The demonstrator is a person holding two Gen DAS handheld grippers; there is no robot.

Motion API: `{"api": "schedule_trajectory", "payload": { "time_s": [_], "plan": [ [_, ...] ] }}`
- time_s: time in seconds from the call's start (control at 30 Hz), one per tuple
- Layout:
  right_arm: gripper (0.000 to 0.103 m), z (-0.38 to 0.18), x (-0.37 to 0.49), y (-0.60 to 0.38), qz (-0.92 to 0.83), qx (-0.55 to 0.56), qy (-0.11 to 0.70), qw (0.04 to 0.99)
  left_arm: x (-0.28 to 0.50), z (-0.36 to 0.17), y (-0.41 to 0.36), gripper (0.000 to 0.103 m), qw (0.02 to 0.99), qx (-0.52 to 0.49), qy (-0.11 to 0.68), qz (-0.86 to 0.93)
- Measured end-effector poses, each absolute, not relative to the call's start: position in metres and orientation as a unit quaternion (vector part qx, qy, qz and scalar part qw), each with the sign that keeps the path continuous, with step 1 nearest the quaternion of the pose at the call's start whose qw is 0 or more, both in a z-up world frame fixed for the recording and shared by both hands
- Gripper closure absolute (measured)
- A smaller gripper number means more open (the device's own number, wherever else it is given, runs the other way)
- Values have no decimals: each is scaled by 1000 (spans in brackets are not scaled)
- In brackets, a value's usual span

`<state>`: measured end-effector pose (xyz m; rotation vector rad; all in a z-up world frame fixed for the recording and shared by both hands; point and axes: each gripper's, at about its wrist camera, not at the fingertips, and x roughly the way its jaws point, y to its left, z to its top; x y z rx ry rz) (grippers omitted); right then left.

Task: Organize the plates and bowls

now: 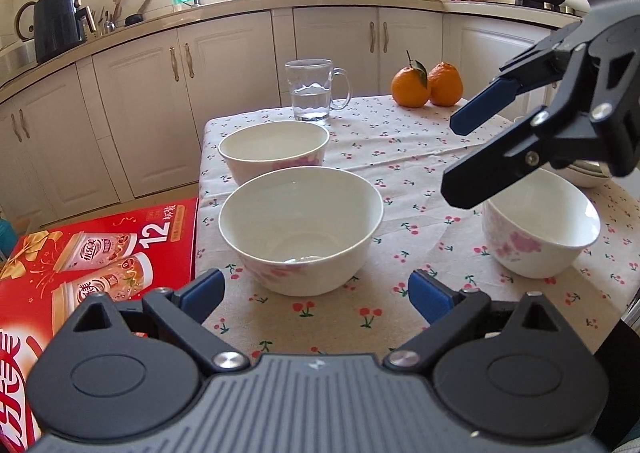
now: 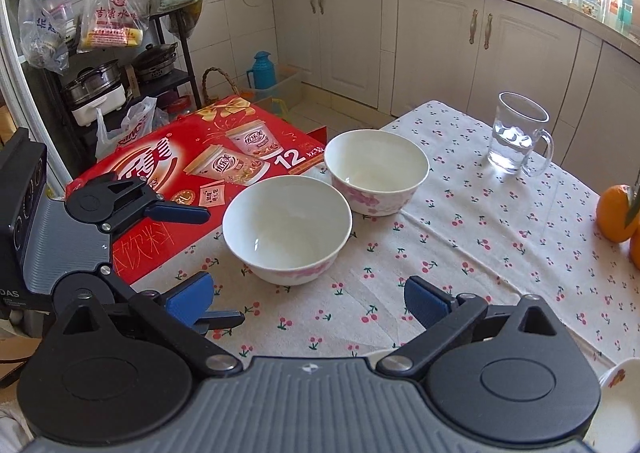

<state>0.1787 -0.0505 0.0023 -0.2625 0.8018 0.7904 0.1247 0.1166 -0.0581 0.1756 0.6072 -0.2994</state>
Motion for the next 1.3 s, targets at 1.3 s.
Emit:
{"api": "schedule_trajectory", "payload": {
  "time_s": [1.3],
  "plan": [
    [36, -42, 269, 12, 431, -123, 451, 771, 153, -65, 118, 16, 939, 75, 300, -151]
  ]
}}
